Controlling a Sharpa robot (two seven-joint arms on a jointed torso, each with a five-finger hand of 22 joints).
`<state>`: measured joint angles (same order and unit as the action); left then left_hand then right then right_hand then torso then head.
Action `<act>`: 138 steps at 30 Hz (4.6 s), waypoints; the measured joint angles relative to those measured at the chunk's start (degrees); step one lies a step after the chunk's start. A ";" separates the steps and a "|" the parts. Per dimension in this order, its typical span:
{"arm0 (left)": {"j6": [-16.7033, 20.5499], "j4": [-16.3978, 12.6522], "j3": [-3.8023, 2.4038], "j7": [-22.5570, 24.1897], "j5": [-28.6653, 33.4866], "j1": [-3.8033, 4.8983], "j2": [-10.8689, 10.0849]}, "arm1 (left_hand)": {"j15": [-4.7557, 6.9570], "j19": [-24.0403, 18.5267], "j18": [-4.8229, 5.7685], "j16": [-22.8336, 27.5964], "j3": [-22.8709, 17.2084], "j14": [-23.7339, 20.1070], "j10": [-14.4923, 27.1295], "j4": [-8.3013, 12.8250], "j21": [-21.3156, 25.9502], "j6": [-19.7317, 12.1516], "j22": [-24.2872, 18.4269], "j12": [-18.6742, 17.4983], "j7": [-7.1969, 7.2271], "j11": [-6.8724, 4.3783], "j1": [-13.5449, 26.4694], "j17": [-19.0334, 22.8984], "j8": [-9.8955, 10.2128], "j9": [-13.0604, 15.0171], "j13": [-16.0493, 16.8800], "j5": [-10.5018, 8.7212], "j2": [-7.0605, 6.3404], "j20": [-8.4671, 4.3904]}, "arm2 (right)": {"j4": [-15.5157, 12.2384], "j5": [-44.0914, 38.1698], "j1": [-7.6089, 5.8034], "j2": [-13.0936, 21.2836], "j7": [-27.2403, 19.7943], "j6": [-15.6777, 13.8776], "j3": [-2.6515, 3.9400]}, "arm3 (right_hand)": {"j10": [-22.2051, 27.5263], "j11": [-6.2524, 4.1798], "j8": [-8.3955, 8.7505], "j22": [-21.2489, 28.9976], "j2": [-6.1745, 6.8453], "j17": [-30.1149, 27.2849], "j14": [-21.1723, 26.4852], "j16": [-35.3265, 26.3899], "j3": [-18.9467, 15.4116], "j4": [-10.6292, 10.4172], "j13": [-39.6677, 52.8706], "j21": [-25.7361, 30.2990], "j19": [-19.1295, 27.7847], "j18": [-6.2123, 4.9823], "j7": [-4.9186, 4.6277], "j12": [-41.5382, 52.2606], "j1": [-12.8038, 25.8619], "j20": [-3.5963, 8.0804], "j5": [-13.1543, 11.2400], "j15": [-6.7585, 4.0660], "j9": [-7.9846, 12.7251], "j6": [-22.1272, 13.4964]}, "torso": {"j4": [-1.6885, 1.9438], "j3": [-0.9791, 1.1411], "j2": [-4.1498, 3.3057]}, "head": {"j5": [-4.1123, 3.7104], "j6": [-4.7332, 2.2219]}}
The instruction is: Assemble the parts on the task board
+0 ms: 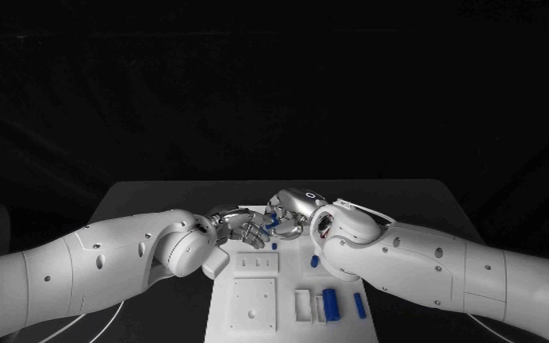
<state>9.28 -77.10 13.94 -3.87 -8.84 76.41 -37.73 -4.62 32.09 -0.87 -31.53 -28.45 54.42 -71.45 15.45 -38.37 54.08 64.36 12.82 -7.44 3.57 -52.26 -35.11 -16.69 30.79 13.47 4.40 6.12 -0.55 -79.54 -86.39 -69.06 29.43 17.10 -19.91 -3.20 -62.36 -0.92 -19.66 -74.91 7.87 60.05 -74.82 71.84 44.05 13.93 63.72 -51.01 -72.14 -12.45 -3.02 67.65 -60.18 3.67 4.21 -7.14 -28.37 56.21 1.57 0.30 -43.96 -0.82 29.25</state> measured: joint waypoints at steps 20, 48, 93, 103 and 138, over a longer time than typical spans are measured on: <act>0.88 -0.33 -0.12 -0.76 -1.72 -0.22 -0.07 | 3.79 6.03 0.01 -8.92 1.04 6.40 -6.53 0.70 -6.40 2.01 1.94 4.00 -1.23 -3.23 0.69 -3.73 -3.02 0.07 3.78 3.52 1.73 -2.93 | 0.34 0.37 0.15 -0.03 -0.43 0.68 -0.13 | 0.00 0.00 0.27 0.00 0.20 -0.01 -0.02 0.01 -0.02 -0.01 0.00 0.00 0.01 0.00 0.01 -0.01 0.19 -0.02 0.22 0.02 -0.01 0.01 | -0.01 -0.03 -0.02 | -0.07 0.21; 0.69 -0.45 -0.24 -1.83 -8.03 -0.29 -0.21 | 5.45 7.45 -0.01 -14.44 1.02 7.22 -7.13 0.71 -9.22 3.58 1.91 8.66 -0.73 -4.16 0.56 -3.58 -4.23 0.06 8.67 11.61 -0.42 -3.13 | 0.50 0.97 0.55 -0.06 -0.97 1.22 -0.24 | -0.01 0.00 -0.02 -0.04 -0.03 0.03 -0.02 0.01 -0.18 0.14 0.00 0.00 0.24 0.00 0.05 -0.07 0.43 0.02 0.80 0.03 -0.06 0.06 | 0.04 0.00 -0.05 | -0.10 0.52; 2.54 5.94 -0.13 -14.36 -35.48 -0.31 5.24 | 6.47 8.07 -0.01 -15.77 0.70 8.25 -8.50 1.05 -10.65 6.01 1.87 9.55 0.53 -5.01 1.01 -2.85 -3.96 9.03 9.54 14.85 -1.45 -3.33 | 5.81 23.70 -4.50 10.92 -12.90 -7.69 1.76 | 6.98 4.31 6.06 -0.02 6.32 -0.50 4.02 -3.11 -12.73 -5.31 -2.02 3.26 5.12 0.03 -5.82 -1.10 6.30 -2.22 10.22 4.20 1.51 -9.90 | -0.07 0.19 0.03 | 1.40 2.36; 2.87 8.59 -0.15 -16.36 -42.59 -0.54 8.29 | 6.86 9.09 -0.01 -16.17 0.36 9.05 -9.06 0.71 -10.43 6.19 1.42 9.86 0.46 -5.35 0.84 -2.56 -4.19 9.65 10.03 18.55 -1.96 -3.54 | 9.05 29.62 -6.76 10.31 -13.18 -8.81 2.21 | 6.76 4.08 5.85 -0.01 6.01 -1.19 4.23 -3.89 -13.37 -5.32 -3.90 3.54 5.33 0.03 -6.02 -1.81 5.99 -2.44 10.49 3.99 1.44 -9.87 | 0.07 0.09 -0.03 | 1.24 3.36; 4.79 9.26 -0.16 -17.61 -46.29 -4.95 9.83 | 12.54 24.79 -2.69 -35.08 1.60 15.70 -13.01 1.10 -23.61 8.95 9.30 29.62 2.46 -8.17 0.87 -9.73 -0.87 9.76 25.47 21.27 -3.36 -7.96 | 9.84 33.56 -6.78 8.59 -13.00 -9.27 2.99 | 6.76 4.09 5.87 0.00 5.48 -1.86 4.24 -4.44 -13.53 -5.16 -6.68 4.01 5.54 0.03 -6.30 -3.10 5.47 -2.67 10.48 4.00 1.46 -10.22 | 0.28 0.12 -0.08 | 2.08 6.21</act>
<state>14.07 -67.84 13.78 -21.48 -55.13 71.45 -27.90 7.92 56.88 -3.56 -66.61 -26.85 70.11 -84.46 16.55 -61.98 63.03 73.65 42.44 -4.99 -4.60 -51.39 -44.85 -17.56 40.55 38.93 25.68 2.76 -8.52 -69.70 -52.83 -75.84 38.02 4.10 -29.18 -0.20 -55.61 3.16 -13.79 -74.91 13.35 58.19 -70.58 67.40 30.52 8.77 57.04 -47.00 -66.60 -12.42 -9.32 64.55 -54.71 1.00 14.69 -3.14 -26.91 45.98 1.85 0.41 -44.04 1.26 35.45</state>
